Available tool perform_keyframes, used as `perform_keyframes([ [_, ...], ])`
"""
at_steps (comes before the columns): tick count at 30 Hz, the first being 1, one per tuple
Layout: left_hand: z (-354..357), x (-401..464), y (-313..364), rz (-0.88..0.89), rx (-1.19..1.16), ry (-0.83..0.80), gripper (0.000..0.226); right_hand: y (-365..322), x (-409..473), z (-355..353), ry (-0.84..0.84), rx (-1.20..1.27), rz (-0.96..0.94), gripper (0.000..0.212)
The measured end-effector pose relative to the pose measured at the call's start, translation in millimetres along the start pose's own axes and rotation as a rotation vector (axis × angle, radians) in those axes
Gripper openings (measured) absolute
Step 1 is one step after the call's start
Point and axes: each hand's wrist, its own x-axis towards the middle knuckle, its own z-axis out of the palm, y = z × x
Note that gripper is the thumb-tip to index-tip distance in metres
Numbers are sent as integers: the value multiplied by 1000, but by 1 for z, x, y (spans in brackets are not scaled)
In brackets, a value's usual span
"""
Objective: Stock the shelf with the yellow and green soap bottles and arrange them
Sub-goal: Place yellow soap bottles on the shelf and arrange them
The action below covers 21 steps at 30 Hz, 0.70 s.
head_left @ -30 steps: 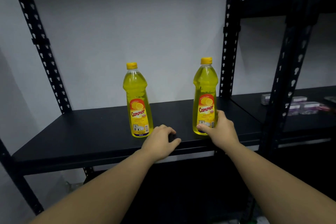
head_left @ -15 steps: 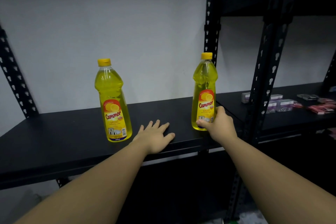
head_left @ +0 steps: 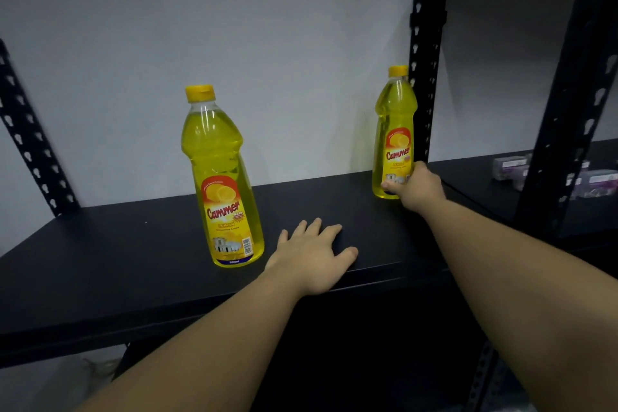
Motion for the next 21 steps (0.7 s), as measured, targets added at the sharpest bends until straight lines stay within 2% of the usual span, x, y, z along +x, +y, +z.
perform_keyframes([
  [9,5,3,1,2,-13,53,71,5,42,21,-5,-4,-2,79],
  [12,5,2,1,5,-23,65,70,7,43,21,-16,-25,-28,76],
  [18,3,0,0,-1,-49,69,72,12,12,1,-84,-62,-76,82],
  [21,3,-5,0,10,-74,131,70,16,-20,-14,-155,-165,-120,87],
])
